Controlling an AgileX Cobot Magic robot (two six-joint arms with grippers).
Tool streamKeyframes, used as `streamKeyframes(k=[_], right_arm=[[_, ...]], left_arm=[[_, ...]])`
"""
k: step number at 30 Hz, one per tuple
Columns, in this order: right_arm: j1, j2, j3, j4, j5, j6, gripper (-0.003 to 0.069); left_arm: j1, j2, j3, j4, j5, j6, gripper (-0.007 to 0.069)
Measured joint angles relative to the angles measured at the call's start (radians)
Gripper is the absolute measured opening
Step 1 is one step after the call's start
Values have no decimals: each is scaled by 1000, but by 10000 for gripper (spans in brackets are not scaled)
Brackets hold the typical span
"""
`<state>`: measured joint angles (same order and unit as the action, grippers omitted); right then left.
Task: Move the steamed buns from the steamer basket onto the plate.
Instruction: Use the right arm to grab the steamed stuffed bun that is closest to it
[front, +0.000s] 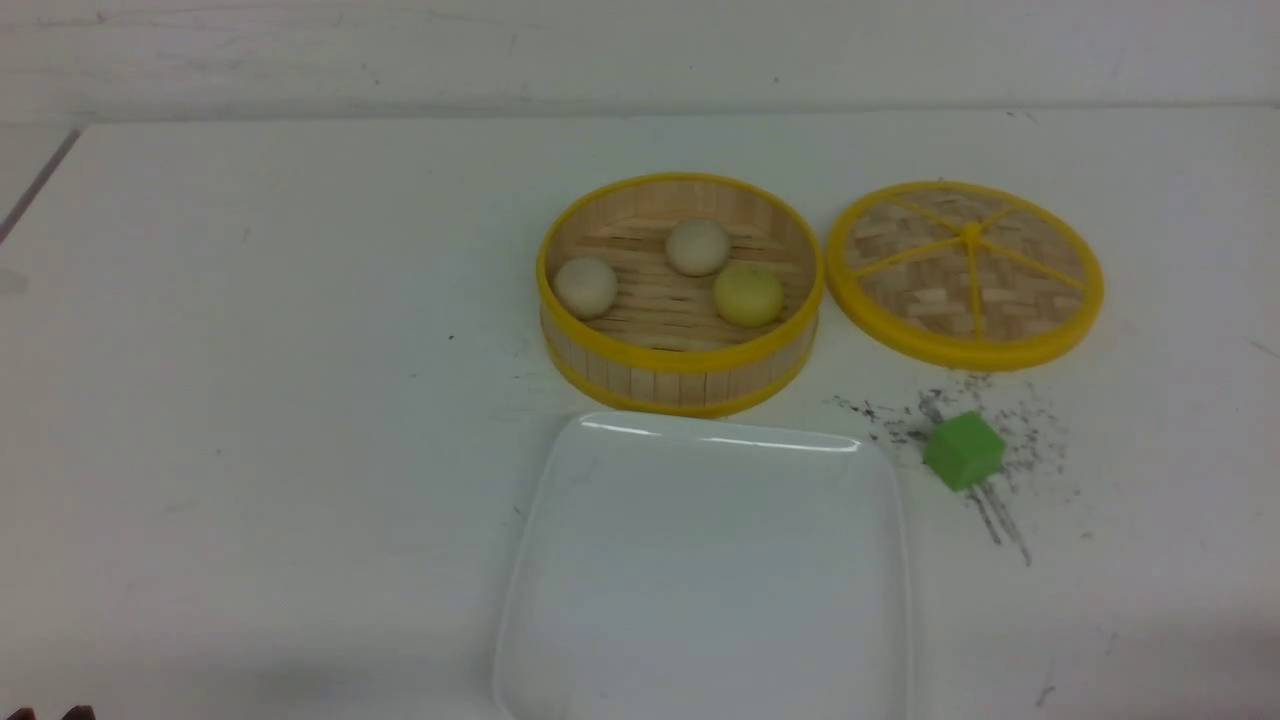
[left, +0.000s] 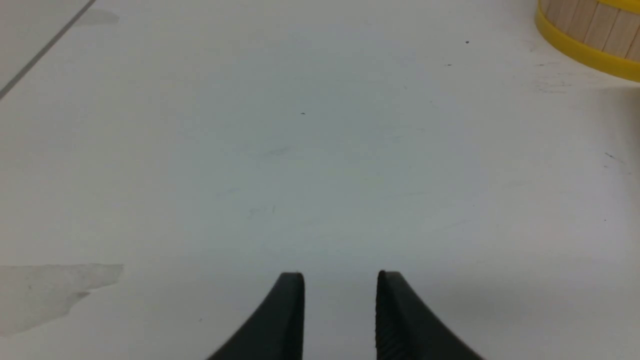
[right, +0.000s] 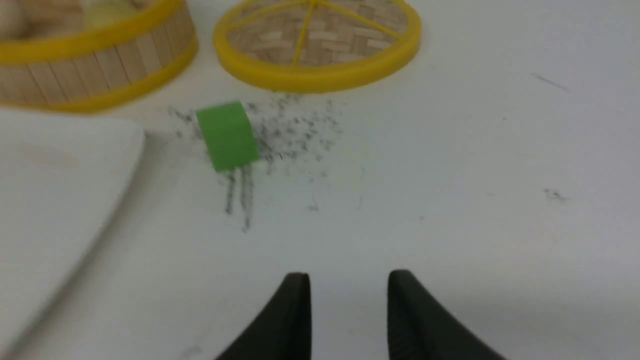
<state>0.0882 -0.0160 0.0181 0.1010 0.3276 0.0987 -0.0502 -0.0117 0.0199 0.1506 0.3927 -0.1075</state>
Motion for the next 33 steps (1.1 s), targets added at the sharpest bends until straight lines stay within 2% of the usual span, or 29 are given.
streamKeyframes(k=[5, 12, 20, 33], right_arm=[[0, 0, -88, 109, -49, 19, 242], [0, 0, -264, 154, 43, 34, 242], [0, 0, -277, 321, 17, 114, 242], [0, 0, -277, 335, 25, 124, 242]], left_arm=[[0, 0, 0, 0, 0, 0, 241], [0, 0, 0, 0, 0, 0, 241], [0, 0, 0, 0, 0, 0, 241], [0, 0, 0, 1, 0, 0, 241]])
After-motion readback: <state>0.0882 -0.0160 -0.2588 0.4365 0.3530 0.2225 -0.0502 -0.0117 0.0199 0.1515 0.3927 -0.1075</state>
